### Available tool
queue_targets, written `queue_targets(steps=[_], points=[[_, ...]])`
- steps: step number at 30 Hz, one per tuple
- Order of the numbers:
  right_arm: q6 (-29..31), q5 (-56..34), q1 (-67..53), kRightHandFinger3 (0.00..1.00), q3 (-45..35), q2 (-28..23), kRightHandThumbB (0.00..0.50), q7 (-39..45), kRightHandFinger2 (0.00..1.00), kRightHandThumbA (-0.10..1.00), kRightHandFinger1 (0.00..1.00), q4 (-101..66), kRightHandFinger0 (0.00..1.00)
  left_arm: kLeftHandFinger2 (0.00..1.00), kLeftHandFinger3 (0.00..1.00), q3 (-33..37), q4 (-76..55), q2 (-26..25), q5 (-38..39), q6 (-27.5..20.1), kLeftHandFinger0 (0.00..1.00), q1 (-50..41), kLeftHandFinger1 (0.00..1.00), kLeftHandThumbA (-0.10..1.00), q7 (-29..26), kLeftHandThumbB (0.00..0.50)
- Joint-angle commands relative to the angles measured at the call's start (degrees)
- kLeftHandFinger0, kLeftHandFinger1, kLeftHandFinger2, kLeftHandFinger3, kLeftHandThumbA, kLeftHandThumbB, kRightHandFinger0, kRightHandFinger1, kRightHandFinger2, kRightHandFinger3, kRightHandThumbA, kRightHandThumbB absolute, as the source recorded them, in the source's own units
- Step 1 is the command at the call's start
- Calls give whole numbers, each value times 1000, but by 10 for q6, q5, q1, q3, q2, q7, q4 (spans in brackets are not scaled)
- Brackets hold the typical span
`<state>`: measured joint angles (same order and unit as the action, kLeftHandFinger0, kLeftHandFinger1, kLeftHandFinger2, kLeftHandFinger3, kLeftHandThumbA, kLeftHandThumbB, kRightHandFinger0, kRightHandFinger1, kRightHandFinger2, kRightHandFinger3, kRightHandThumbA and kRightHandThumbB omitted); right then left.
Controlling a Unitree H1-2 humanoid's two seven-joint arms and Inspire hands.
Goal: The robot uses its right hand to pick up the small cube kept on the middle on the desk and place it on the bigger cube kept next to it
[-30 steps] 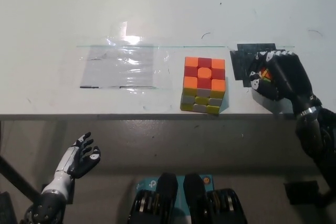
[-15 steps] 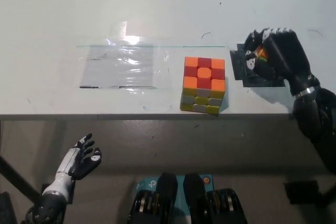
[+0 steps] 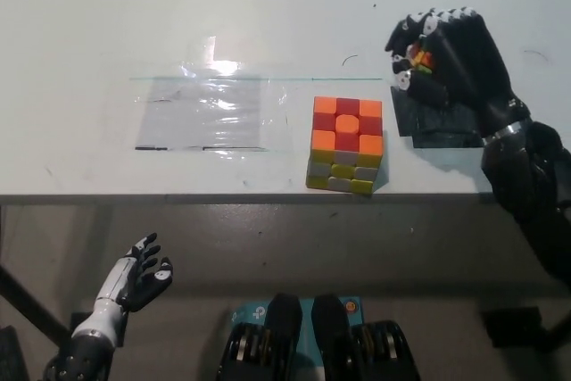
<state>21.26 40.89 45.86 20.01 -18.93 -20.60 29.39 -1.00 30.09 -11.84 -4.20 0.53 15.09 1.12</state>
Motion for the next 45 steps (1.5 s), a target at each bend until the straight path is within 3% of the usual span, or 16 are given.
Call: queue_targets(steps=[1,4,9,16,21,29,32,39,41,45], points=[[-17,-16,22,216,-14,19,207,29,351,-100,92,-63,0,1000,1000,-4,-4,-7,2,-14,1000,1,1000,297,-1,202],[-26,-17,11,202,-17,30,190,43,327,-100,53,-87,0,1000,1000,0,-6,-9,-4,-15,1000,-1,1000,309,-3,201],[-25,-10,-1,166,-14,43,232,51,322,-100,29,-95,0,1000,1000,0,-7,-10,-6,-14,1000,-4,1000,323,-3,217],[-16,-11,-9,142,-14,54,232,58,315,-100,6,-87,0,1000,1000,-5,-8,-7,4,-11,1000,0,1000,297,1,238],[-6,-5,-15,121,-10,55,246,50,307,-100,0,-71,0,1000,1000,-2,-7,-10,-3,-8,1000,4,1000,344,-2,259],[-4,-13,-30,97,-14,63,221,42,284,-100,0,-41,0,1000,1000,-5,-11,-10,2,-5,1000,9,1000,337,1,251],[5,-10,-31,117,-12,67,238,33,305,-100,9,-27,0,1000,1000,-2,-11,-11,-1,-7,1000,11,1000,340,2,254],[8,-15,-32,107,-10,86,209,28,337,-100,18,-8,0,1000,1000,3,-9,-14,-8,-8,1000,16,1000,361,1,248],[5,-14,-34,138,-8,91,210,31,401,-100,62,-5,0,1000,1000,4,-12,-14,-8,-6,1000,16,1000,360,2,237],[18,-9,-32,135,-4,97,216,16,398,-100,64,11,0,1000,1000,5,-11,-14,-9,-8,1000,18,1000,336,1,236]])
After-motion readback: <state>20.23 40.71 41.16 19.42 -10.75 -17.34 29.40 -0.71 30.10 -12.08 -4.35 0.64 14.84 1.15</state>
